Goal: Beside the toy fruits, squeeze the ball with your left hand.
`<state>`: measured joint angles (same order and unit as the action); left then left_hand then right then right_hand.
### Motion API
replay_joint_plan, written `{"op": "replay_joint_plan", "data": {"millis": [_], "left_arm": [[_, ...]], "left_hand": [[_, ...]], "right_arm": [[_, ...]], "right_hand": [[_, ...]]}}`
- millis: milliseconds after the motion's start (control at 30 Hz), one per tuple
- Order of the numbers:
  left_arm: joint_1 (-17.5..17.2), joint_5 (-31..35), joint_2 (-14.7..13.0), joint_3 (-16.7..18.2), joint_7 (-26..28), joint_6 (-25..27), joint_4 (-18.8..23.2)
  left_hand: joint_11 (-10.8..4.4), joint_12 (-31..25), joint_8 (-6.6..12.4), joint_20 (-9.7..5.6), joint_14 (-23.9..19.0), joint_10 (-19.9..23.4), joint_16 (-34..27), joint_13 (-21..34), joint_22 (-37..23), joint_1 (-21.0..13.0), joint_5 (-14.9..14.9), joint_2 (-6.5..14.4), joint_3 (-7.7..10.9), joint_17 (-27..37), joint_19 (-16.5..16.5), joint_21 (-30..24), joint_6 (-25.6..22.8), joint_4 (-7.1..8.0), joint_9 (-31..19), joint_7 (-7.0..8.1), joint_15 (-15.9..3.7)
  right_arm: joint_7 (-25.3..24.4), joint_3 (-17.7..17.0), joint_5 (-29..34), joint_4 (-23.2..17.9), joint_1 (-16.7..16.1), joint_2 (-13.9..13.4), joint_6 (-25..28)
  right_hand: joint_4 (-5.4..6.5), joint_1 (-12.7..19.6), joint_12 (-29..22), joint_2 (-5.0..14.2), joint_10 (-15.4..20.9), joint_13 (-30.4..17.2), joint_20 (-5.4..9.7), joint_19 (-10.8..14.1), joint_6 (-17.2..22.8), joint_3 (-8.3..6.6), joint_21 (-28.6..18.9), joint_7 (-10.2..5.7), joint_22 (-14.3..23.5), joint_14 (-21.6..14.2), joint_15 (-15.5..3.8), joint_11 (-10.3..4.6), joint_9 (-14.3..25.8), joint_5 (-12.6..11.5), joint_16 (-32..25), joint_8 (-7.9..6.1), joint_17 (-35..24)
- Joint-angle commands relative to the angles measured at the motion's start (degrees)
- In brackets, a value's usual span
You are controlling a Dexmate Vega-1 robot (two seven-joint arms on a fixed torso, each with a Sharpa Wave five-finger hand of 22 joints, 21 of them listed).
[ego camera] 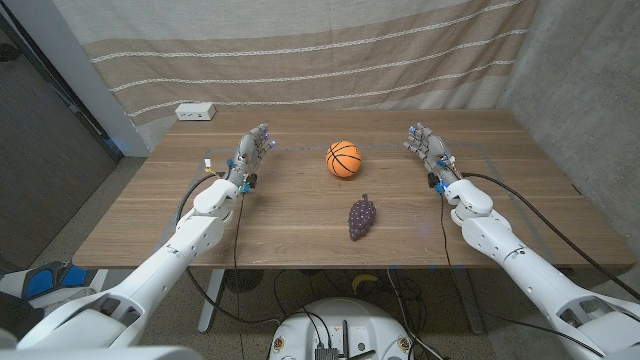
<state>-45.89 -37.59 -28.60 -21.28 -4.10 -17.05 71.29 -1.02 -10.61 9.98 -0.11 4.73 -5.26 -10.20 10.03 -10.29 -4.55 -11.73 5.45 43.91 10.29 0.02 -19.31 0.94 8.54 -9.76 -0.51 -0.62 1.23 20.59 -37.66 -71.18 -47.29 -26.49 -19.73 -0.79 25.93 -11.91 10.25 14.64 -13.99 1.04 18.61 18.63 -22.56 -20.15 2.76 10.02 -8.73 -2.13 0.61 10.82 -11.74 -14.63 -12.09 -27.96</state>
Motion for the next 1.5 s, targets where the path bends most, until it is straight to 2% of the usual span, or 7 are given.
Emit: {"op": "replay_joint_plan", "data": {"millis": [33, 200, 467, 567, 667, 833, 1500], "left_arm": [[2.52, 0.19, 0.64, 0.18, -1.16, -1.57, -4.15], [3.11, 0.28, 1.1, 0.07, -1.2, -1.84, -5.04], [4.6, 1.3, 2.57, -0.29, -1.05, -4.19, -7.44], [4.79, 3.77, 2.4, -0.86, 0.8, -5.61, -7.35], [4.58, 6.37, 2.4, -1.2, 3.97, -6.72, -6.59], [4.25, 10.68, 2.17, -1.75, 8.3, -8.78, -5.39], [4.95, 24.08, -1.95, -4.33, 16.11, -6.19, 1.81]], "left_hand": [[-0.15, -0.41, 0.29, 0.24, 0.19, -0.11, -0.33, 0.22, -0.14, 0.12, -0.29, 4.38, 0.42, 0.1, -0.05, -0.24, 0.21, 0.07, -0.24, -0.2, -0.13], [-0.19, -0.44, 0.34, 0.31, -0.03, -0.05, -0.4, 0.22, -0.13, 0.26, -0.31, 4.28, 0.36, 0.05, 0.18, -0.25, 0.12, 0.06, -0.23, -0.13, -0.15], [-0.08, -0.64, 0.6, 0.45, -0.59, 0.51, -0.5, 0.21, -0.13, 0.49, -0.37, 4.03, 0.27, -0.12, 0.93, -0.34, -0.53, -0.14, -0.23, 0.54, -0.12], [0.01, -0.79, 0.85, 1.15, -1.65, 1.09, -0.54, 0.21, -0.12, 0.47, -0.19, 2.67, -0.35, -0.5, 1.94, -0.46, -1.53, -1.44, -0.23, 1.59, -0.2], [-0.41, -0.74, 0.86, 3.89, -3.66, 1.28, -0.72, 0.21, -0.15, 0.3, 0.18, 1.2, -1.3, -0.67, 3.2, -0.5, -2.32, -3.48, -0.26, 2.46, 1.23], [0.09, -1.21, 1.04, 5.57, -6.35, 3.0, -1.06, 0.23, -0.22, 0.17, 0.48, 0.19, -1.99, -0.63, 4.87, -0.72, -3.66, -5.29, -0.29, 2.79, 2.08], [-0.13, -1.67, 1.32, 6.32, -9.7, 5.63, -1.18, 0.27, -0.32, -0.37, 0.73, -0.04, -2.26, -0.59, 6.81, -0.88, -6.1, -7.8, -0.34, 3.14, 1.71]], "right_arm": [[-2.69, -1.03, 0.48, 3.56, 0.43, 2.77, -4.73], [-3.02, -1.01, 0.76, 3.72, 0.52, 2.57, -4.53], [-2.7, -1.23, 0.38, 4.52, 0.82, 2.53, -4.45], [-3.34, -1.24, 0.68, 4.46, 0.79, 2.49, -4.31], [-3.53, -1.39, 0.54, 4.64, 0.71, 2.64, -4.49], [-4.35, -1.57, 0.54, 4.25, 0.2, 2.72, -4.5], [-5.21, -1.63, 0.72, 1.54, -1.84, 2.25, -4.61]], "right_hand": [[0.02, 0.12, -0.23, 0.6, 0.52, 0.06, 0.36, -0.81, 0.66, -0.89, 0.47, 0.1, 0.11, -0.1, -0.46, 0.28, 0.25, -0.11, 0.37, -0.08, 0.46], [-0.03, 0.03, -0.19, 0.37, 0.58, 0.21, -0.27, -1.15, 0.7, -1.28, 0.81, 0.18, 0.04, -0.29, 0.06, 0.25, 0.23, -0.03, 0.69, 0.04, 1.0], [-0.02, -0.55, -0.42, 0.19, 1.71, 0.58, -1.55, 1.26, 1.17, -1.56, 0.38, 1.05, 0.03, -2.94, 1.79, 0.65, 0.18, 0.22, -0.09, 0.12, 1.52], [-0.18, -0.59, -0.51, 0.19, 2.17, 0.69, -1.99, 2.18, 1.46, -1.66, 0.19, 1.25, 0.06, -3.86, 2.21, 1.05, 0.18, 0.24, -0.45, 0.1, 1.59], [-0.65, -0.49, -0.83, -0.03, 3.36, 0.83, -2.69, 3.28, 1.99, -1.81, -0.01, 1.56, 0.12, -5.1, 2.84, 1.51, 0.19, 0.18, -0.92, 0.01, 1.71], [-1.75, -0.01, -0.95, -0.57, 4.19, 0.96, -3.65, 4.22, 2.61, -2.0, -0.12, 2.02, 0.19, -6.62, 3.92, 2.41, 0.2, -0.05, -1.39, -0.07, 1.99], [-4.0, 0.98, -1.29, -1.12, 6.05, 1.11, -4.65, 5.22, 4.18, -2.34, -0.03, 2.39, 0.31, -8.17, 4.17, 3.36, 0.24, -0.82, -1.77, -0.33, 2.46]]}}
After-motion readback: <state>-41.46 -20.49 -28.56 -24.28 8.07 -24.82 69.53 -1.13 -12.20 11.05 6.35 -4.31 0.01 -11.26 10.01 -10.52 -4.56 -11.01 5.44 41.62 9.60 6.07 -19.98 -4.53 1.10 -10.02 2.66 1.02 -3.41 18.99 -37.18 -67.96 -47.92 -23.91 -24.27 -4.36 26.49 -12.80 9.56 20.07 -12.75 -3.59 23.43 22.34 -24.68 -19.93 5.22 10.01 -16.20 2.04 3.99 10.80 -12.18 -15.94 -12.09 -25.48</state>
